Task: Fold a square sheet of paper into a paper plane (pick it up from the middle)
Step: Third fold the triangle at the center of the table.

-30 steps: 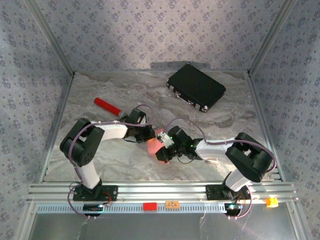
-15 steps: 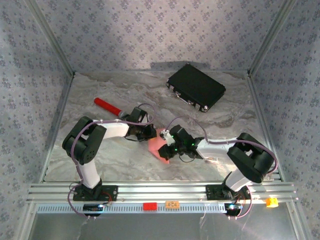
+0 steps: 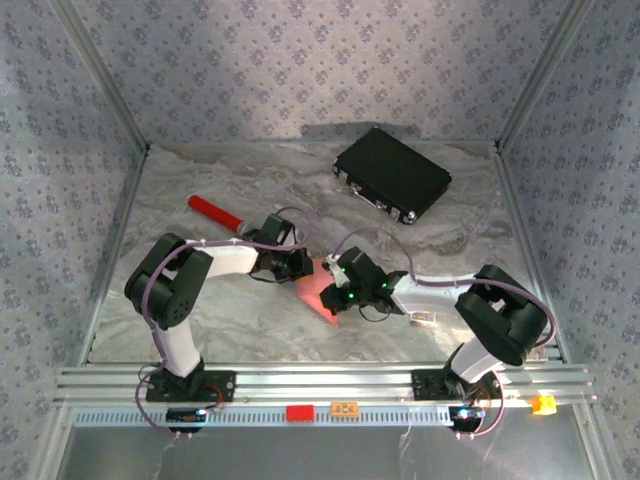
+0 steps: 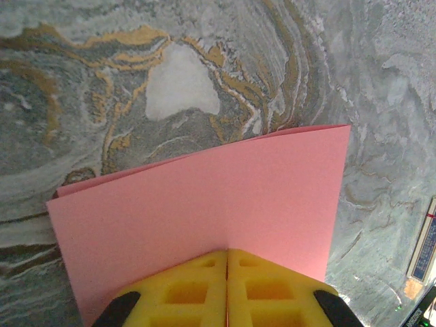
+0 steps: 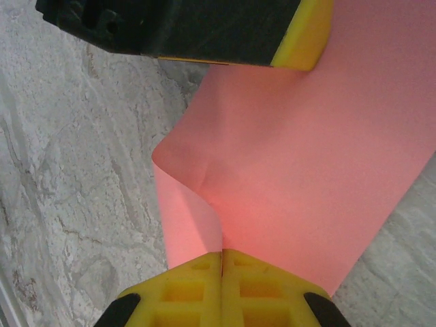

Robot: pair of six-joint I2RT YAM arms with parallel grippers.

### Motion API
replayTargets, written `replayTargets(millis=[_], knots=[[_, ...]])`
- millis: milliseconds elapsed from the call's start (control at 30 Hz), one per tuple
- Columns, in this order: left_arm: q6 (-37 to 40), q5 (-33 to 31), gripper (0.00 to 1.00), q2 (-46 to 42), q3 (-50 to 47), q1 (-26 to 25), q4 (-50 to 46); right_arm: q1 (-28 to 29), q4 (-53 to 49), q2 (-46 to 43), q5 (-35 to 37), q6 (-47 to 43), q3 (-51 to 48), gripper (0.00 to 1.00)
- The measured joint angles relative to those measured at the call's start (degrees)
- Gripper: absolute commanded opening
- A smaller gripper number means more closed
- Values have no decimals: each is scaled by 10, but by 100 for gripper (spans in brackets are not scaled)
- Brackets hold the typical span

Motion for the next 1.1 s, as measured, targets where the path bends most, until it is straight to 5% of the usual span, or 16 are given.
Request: replayTargets(millis=[1100], knots=[[0,0,7,0,0,0,0,0,-24,10,44,5,6,3]])
